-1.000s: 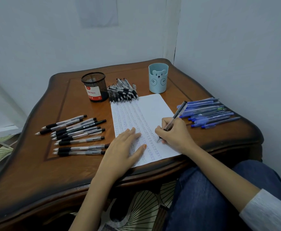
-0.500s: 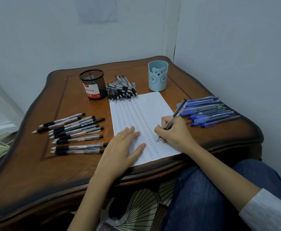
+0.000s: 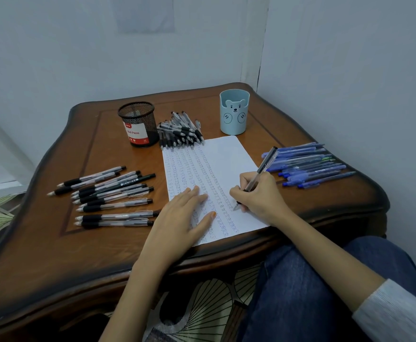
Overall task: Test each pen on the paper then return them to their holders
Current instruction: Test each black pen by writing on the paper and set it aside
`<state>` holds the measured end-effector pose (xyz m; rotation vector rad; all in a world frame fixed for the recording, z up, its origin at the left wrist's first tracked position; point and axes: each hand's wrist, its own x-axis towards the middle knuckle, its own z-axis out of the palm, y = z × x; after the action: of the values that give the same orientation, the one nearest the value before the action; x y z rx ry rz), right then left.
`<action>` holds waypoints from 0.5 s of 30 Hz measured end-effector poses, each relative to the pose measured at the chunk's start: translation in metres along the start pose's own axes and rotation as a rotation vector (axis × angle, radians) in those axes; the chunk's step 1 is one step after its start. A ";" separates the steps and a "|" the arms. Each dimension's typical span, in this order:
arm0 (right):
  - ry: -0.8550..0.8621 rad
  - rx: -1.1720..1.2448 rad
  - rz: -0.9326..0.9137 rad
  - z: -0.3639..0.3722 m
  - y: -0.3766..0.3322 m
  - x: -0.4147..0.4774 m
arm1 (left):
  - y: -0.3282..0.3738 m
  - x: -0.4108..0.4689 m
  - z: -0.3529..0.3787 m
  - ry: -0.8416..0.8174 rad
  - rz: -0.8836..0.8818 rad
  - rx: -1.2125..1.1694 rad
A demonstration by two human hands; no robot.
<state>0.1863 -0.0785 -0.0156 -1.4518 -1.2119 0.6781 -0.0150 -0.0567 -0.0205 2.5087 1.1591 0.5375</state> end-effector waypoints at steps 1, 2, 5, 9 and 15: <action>0.002 0.005 0.001 0.000 0.000 0.000 | 0.000 0.000 0.000 0.000 0.000 0.000; 0.009 0.009 0.004 0.000 0.000 0.000 | 0.000 0.000 0.000 0.001 0.001 -0.001; 0.032 0.005 0.005 0.000 0.000 0.001 | 0.001 0.000 -0.001 0.005 0.004 0.000; 0.008 -0.014 0.005 0.000 0.001 0.001 | 0.001 -0.001 -0.001 0.005 -0.001 -0.003; 0.023 -0.058 -0.017 0.001 0.001 0.000 | 0.001 0.000 -0.001 0.010 0.008 0.003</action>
<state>0.1855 -0.0775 -0.0170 -1.4923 -1.2340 0.6179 -0.0150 -0.0572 -0.0196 2.5169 1.1553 0.5518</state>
